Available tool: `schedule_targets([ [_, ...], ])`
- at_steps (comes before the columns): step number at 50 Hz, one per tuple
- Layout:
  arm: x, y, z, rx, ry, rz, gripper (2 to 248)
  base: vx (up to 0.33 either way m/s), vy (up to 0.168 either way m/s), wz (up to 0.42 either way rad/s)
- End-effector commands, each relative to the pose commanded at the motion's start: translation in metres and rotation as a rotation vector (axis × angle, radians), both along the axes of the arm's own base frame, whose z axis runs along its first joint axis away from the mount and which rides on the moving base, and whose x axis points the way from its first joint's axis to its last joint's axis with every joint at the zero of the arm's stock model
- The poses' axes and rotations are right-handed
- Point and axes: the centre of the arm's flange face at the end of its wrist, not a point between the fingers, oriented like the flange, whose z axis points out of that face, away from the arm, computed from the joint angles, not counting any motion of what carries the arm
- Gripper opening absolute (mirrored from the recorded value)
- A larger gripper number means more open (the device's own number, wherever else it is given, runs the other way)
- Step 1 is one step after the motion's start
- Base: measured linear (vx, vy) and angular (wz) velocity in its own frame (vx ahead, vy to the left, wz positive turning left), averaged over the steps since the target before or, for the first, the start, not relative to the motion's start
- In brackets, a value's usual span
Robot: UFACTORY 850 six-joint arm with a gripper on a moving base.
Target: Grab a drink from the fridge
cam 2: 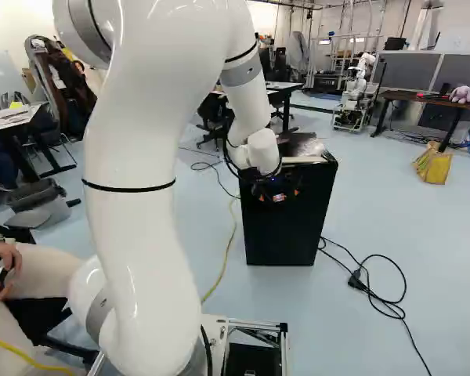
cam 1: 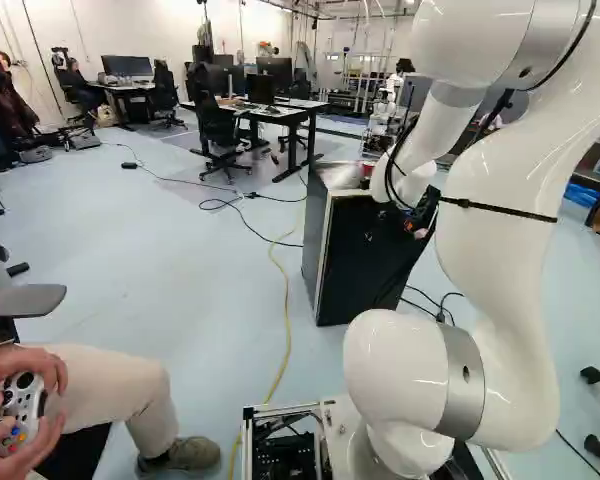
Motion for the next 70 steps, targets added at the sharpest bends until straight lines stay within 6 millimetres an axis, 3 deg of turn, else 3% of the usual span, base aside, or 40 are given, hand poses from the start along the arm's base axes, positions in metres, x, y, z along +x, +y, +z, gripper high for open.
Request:
schedule_targets([
  [28, -0.044, 0.016, 0.006, 0.054, -0.1, -0.091, 247, 0.0, 0.0, 0.0],
  [70, -0.088, 0.054, 0.033, 0.073, -0.515, -0.104, 247, 0.0, 0.0, 0.0],
])
